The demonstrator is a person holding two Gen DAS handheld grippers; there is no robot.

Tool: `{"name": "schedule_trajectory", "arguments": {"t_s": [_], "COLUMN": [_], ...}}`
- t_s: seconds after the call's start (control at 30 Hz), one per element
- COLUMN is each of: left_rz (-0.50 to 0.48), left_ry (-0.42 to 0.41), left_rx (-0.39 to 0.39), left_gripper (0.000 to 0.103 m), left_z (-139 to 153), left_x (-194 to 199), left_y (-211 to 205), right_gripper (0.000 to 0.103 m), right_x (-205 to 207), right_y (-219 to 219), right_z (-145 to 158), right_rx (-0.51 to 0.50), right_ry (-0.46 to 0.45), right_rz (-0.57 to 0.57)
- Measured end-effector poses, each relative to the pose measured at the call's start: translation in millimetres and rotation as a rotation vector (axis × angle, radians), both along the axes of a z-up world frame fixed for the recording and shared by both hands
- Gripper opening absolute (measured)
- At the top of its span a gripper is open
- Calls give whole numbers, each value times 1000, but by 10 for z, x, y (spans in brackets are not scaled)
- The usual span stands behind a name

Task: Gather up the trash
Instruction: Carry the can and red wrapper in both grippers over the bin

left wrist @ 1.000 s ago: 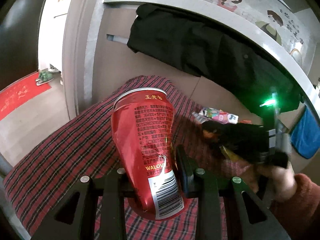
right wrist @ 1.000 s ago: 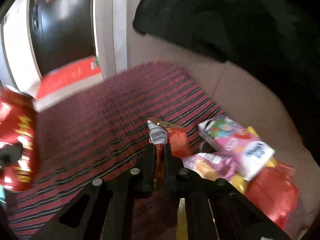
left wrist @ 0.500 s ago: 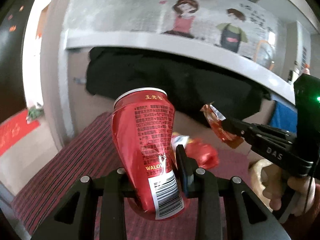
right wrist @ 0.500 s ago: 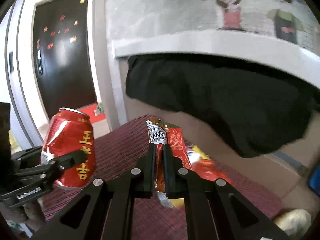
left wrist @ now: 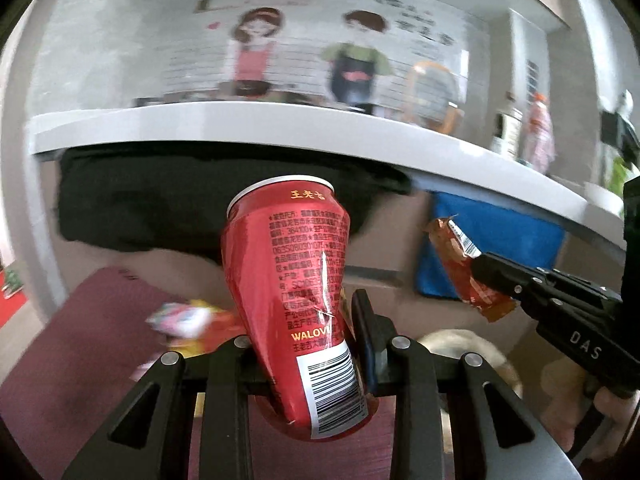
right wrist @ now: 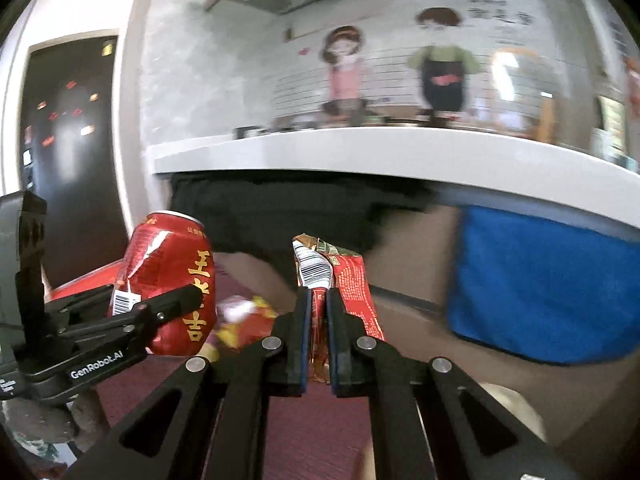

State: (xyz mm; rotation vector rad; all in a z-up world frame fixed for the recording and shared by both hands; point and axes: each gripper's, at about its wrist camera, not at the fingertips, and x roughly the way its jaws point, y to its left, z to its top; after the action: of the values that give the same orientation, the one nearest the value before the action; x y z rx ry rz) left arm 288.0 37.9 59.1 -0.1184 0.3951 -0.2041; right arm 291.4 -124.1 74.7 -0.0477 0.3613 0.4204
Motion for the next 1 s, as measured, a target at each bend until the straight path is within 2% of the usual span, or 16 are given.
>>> {"name": "schedule_trajectory", "arguments": {"t_s": [0.23,0.47,0.67,1.0], "left_rz": [-153,-218,-239,-244], "left_ry": [33,59,100,179], "left_rx": [40,70,93,80], "left_gripper": [31,31,31,31], "left_z": [-192,-405,-596,-867], "left_x": [139,210,295,449], "left_y": [-1119,-1779,-1964,-1961], "right_gripper": [6,6,6,6], "right_x": [-56,-81,28,131], "right_y": [-958,-1663,-1899,-1893], "right_z": [-173,-491,-730,-985], "right_rx": [24,76,134,157], "right_ry": [19,80,127,164], "right_rz": [-169,-277,-296,-275]}}
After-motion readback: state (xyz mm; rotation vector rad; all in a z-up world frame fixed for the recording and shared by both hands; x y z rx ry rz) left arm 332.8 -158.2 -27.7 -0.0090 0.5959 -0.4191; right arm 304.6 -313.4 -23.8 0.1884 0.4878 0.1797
